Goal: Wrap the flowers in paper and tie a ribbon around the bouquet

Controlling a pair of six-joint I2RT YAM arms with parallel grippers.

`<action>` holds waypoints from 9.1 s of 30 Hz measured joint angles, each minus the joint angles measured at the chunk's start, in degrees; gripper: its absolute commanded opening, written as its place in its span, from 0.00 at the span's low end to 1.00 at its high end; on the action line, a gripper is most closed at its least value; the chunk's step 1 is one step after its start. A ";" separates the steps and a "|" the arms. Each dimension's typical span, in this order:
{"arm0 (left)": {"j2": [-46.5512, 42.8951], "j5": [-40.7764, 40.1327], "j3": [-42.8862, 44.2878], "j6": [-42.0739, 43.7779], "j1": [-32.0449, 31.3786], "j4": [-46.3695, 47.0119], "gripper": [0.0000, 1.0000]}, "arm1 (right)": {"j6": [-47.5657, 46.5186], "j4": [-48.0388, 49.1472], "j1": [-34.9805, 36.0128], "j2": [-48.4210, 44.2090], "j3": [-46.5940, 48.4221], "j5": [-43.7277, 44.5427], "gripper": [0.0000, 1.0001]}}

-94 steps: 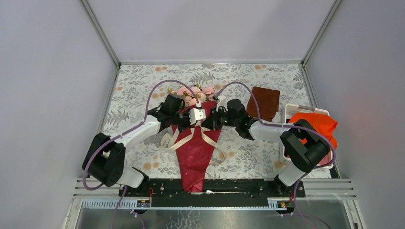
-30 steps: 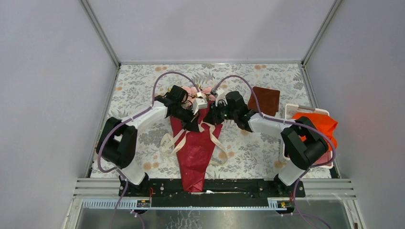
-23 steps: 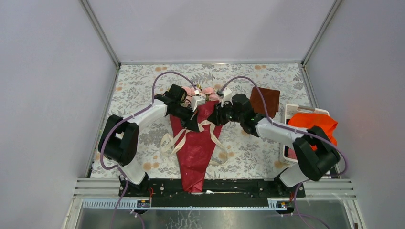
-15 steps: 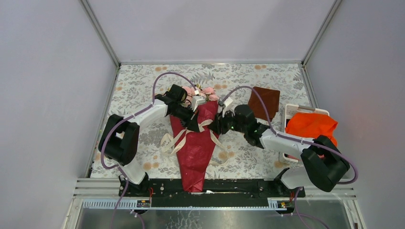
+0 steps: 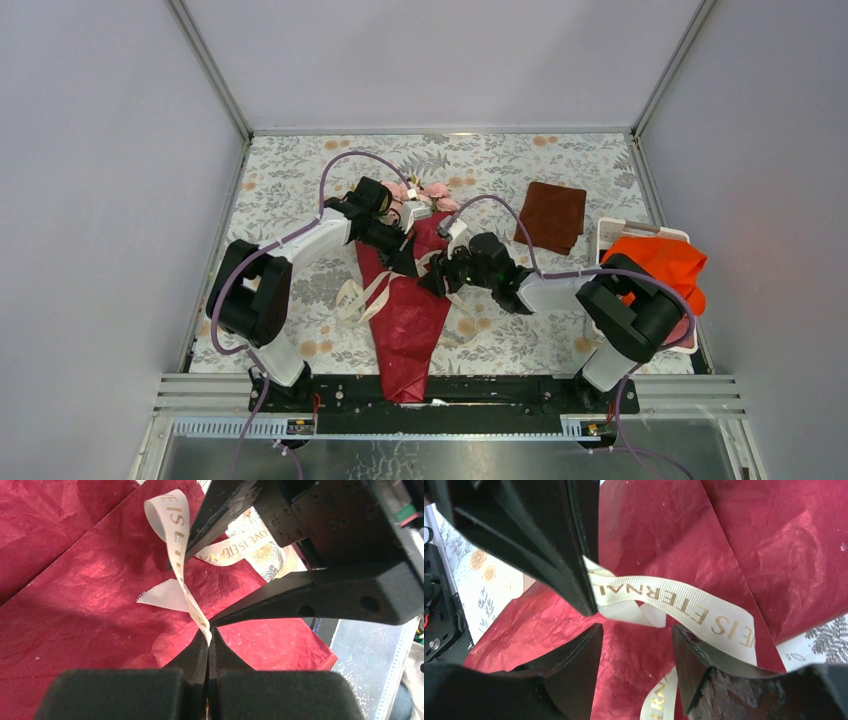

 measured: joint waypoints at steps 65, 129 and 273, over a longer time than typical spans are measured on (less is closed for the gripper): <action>-14.99 -20.55 -14.43 20.11 1.18 6.34 0.00 | 2.99 1.81 -0.96 4.24 0.24 -1.99 0.00; -11.54 -38.45 -22.27 42.42 72.28 31.93 0.00 | 20.37 -19.78 -65.26 -40.70 -6.19 -7.02 0.00; -32.09 -15.93 -43.87 -17.22 2.05 59.58 0.48 | 18.27 -6.99 10.27 3.21 18.16 18.18 0.00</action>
